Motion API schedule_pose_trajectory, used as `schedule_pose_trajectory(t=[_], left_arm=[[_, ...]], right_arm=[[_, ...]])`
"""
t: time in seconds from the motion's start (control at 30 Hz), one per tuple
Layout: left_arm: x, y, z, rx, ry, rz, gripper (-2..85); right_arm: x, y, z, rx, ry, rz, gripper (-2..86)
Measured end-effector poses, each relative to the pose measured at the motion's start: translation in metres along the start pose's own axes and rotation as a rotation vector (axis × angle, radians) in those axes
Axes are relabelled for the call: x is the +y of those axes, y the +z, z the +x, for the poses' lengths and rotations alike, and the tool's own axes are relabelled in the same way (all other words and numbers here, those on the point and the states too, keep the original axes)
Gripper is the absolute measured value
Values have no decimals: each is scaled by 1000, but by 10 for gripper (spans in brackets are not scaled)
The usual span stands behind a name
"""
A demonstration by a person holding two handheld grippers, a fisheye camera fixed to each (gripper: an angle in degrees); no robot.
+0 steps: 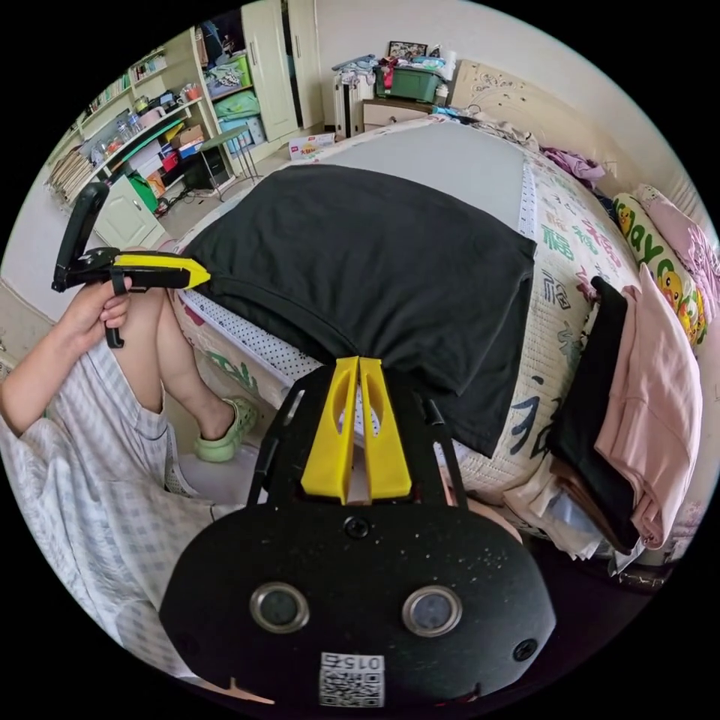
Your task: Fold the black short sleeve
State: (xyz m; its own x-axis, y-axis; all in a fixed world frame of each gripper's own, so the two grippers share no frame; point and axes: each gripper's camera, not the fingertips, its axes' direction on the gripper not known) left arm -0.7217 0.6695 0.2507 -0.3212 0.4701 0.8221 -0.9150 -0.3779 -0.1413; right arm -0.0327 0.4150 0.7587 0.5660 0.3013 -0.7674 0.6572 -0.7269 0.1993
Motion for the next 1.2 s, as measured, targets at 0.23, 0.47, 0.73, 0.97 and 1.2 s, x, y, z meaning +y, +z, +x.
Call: schedule_pose_trajectory(t=[0.23, 0.47, 0.73, 0.97, 1.2], left_arm=[[-7, 23, 13, -45, 26, -46, 60], [5, 31, 16, -56, 60, -67, 7], [15, 52, 4, -30, 4, -89, 17], [46, 19, -62, 78, -258, 49, 73], [68, 46, -122, 130, -461, 74, 99]], right_arm=[[-8, 7, 8, -1, 15, -52, 55], [-9, 2, 7, 56, 8, -91, 4], [-14, -13, 31, -52, 123, -92, 43], [13, -57, 118, -188, 416, 43, 87], [9, -40, 173, -310, 571, 41, 91]])
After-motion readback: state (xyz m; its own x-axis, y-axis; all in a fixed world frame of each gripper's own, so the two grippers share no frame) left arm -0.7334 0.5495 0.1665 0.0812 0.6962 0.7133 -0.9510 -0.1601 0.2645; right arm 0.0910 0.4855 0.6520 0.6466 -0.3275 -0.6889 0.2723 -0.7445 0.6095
